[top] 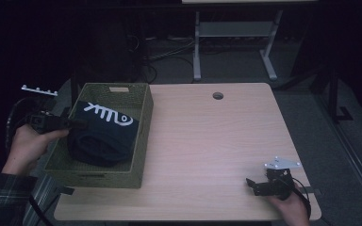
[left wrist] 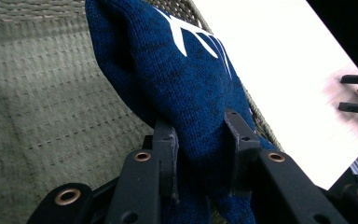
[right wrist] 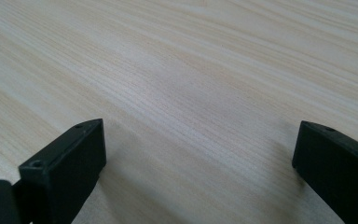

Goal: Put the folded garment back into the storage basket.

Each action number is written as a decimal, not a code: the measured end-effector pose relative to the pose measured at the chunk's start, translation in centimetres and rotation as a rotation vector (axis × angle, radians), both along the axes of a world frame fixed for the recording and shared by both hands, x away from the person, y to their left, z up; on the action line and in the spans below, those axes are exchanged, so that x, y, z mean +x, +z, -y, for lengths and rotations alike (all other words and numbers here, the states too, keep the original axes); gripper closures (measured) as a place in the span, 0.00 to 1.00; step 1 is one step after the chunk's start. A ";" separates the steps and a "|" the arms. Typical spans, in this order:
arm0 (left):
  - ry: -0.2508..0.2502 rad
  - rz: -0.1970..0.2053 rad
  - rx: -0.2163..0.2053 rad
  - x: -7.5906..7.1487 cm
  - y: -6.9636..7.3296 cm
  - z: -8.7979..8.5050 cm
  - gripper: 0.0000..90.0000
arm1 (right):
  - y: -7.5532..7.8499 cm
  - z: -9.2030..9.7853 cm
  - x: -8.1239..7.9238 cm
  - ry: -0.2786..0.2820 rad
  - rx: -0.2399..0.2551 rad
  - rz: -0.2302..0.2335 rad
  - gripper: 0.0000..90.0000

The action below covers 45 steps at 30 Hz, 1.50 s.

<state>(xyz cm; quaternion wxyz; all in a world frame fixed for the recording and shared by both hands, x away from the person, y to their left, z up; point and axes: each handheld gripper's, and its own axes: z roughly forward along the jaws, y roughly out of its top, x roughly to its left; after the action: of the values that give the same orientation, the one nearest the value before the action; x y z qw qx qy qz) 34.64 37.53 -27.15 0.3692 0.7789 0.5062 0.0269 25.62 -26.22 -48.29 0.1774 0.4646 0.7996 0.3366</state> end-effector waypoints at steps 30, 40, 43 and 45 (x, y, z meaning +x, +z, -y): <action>0.017 -0.094 0.098 2.8 -5.4 -1.8 0.75 | 0.0 0.0 0.0 0.000 0.000 0.000 0.03; 0.024 -0.111 0.165 3.7 -7.0 -2.0 0.68 | 0.0 0.0 0.0 -0.001 0.001 0.000 0.03; 0.035 -0.110 0.213 3.9 -7.3 -1.9 0.65 | 0.0 0.0 0.0 -0.001 0.000 0.000 0.03; 0.038 -0.114 0.241 3.9 -7.5 -1.9 0.64 | 0.0 0.0 0.0 -0.001 0.001 0.000 0.03</action>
<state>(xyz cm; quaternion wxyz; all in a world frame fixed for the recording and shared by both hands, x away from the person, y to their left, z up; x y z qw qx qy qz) 38.56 39.42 -34.64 0.2429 0.8082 0.5341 0.0503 25.61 -26.21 -48.28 0.1773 0.4651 0.7993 0.3367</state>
